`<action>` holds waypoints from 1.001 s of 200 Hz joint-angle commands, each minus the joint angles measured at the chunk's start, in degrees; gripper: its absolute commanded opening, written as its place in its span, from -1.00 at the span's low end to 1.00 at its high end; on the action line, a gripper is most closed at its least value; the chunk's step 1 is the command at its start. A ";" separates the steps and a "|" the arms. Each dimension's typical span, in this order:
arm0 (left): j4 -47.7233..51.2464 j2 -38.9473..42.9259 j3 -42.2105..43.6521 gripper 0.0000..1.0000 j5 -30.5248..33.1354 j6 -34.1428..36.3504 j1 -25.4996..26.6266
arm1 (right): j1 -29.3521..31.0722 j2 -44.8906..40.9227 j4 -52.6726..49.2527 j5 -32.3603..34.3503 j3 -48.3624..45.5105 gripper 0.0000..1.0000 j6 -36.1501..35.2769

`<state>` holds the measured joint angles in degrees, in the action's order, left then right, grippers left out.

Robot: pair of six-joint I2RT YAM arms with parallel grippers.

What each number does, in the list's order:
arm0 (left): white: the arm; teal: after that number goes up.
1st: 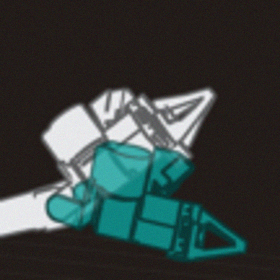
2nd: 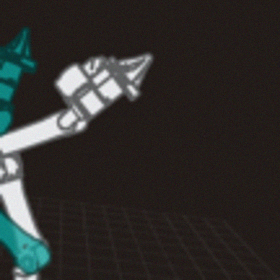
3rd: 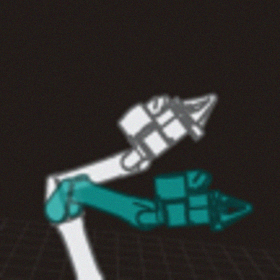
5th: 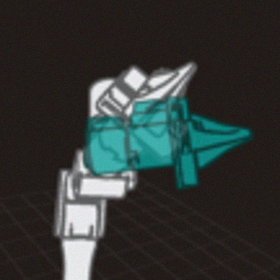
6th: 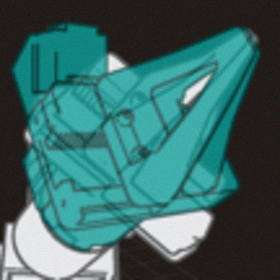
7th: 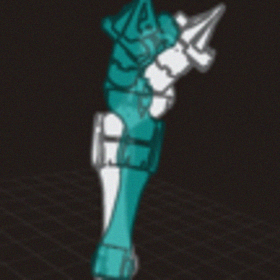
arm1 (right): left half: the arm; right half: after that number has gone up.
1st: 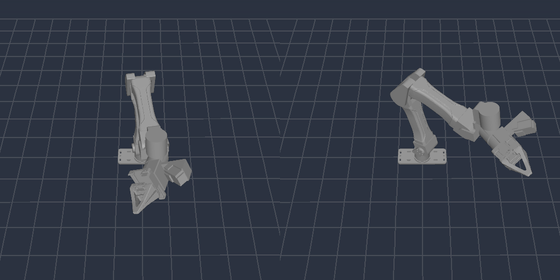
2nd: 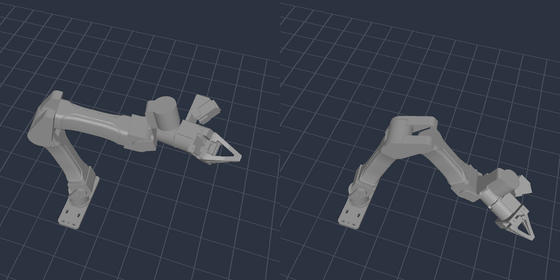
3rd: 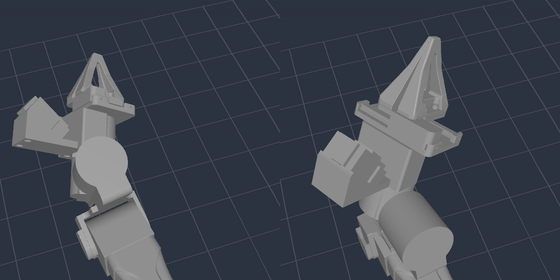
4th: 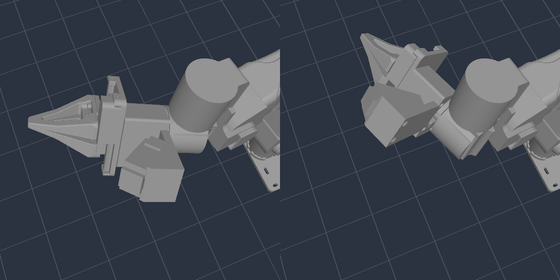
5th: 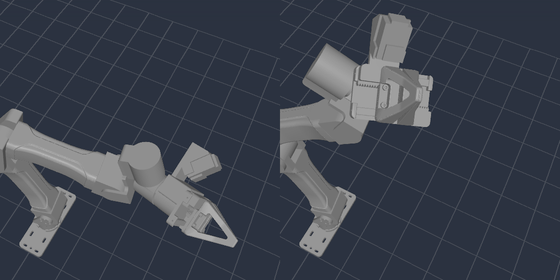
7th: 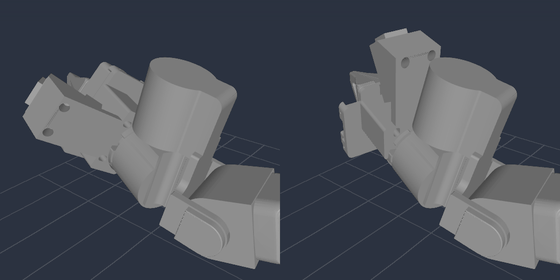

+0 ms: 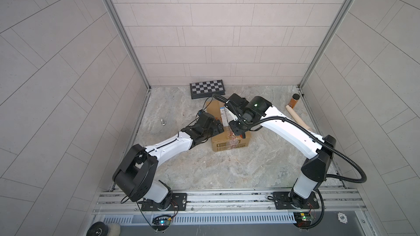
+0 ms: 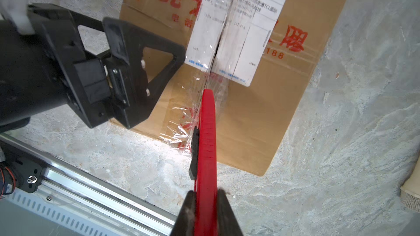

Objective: Unpack the express box
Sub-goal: 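Continue slicing the seam tape to the box edge nearest the robot with the right gripper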

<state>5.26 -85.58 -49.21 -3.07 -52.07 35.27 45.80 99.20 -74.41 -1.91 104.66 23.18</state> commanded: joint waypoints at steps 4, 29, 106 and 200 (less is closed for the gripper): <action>12.85 -5.21 3.86 0.95 4.65 0.99 -0.20 | 2.99 -0.48 -7.66 -15.01 -1.86 -1.00 -2.04; 12.77 -4.56 3.88 0.95 4.65 0.96 -0.20 | 2.87 1.79 -4.28 -14.72 -2.18 -1.00 -2.22; 12.04 -3.95 4.38 0.95 4.38 0.25 0.07 | 2.43 6.52 -0.60 -15.75 0.29 -1.00 -2.61; 12.76 -5.65 4.74 0.94 5.24 -0.68 0.07 | 3.70 -4.17 -12.69 -18.08 -1.92 -1.00 0.04</action>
<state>4.32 -85.69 -48.62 -2.35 -53.69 35.62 45.80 99.50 -76.16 -4.45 104.22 25.17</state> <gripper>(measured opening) 0.973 0.168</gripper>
